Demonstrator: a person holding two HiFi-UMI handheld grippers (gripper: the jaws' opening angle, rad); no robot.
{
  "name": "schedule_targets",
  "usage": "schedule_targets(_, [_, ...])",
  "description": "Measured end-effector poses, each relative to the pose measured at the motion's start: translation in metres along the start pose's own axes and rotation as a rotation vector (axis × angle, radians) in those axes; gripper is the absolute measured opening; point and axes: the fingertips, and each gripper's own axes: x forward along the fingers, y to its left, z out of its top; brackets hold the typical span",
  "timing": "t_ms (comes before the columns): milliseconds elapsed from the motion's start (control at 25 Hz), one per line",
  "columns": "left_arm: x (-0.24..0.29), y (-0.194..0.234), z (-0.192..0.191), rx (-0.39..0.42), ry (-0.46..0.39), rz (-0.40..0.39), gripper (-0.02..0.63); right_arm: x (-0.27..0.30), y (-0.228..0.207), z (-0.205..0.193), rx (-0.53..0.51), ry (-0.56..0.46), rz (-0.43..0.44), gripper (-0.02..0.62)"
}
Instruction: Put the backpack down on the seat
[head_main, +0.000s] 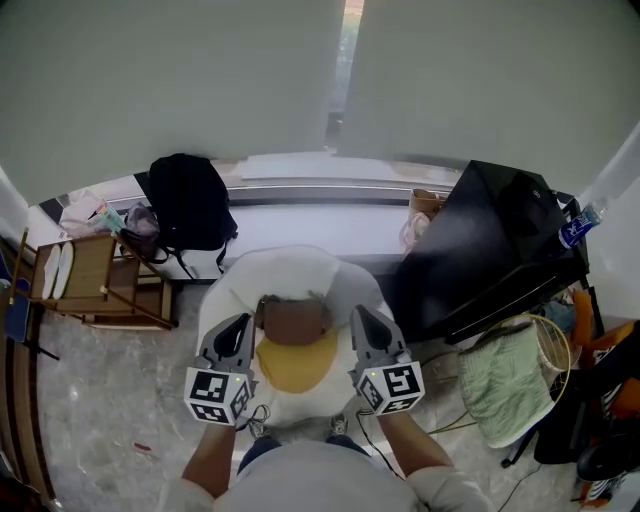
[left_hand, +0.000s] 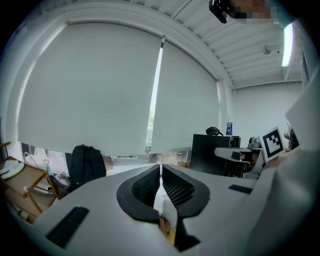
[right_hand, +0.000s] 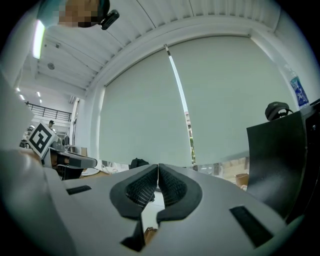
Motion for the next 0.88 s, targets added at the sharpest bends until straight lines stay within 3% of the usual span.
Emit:
schedule_targets(280, [-0.012, -0.012, 0.020, 0.002, -0.054, -0.012, 0.043, -0.015, 0.009, 0.021, -0.037, -0.025, 0.020, 0.032])
schedule_targets(560, [-0.027, -0.029, 0.040, 0.017, -0.150, -0.061, 0.043, -0.026, 0.015, 0.032, -0.002, -0.060, 0.045, 0.034])
schedule_targets(880, [-0.043, -0.035, 0.041, 0.008, -0.164, -0.066, 0.043, -0.033, 0.029, 0.030, -0.004, -0.057, 0.090, 0.033])
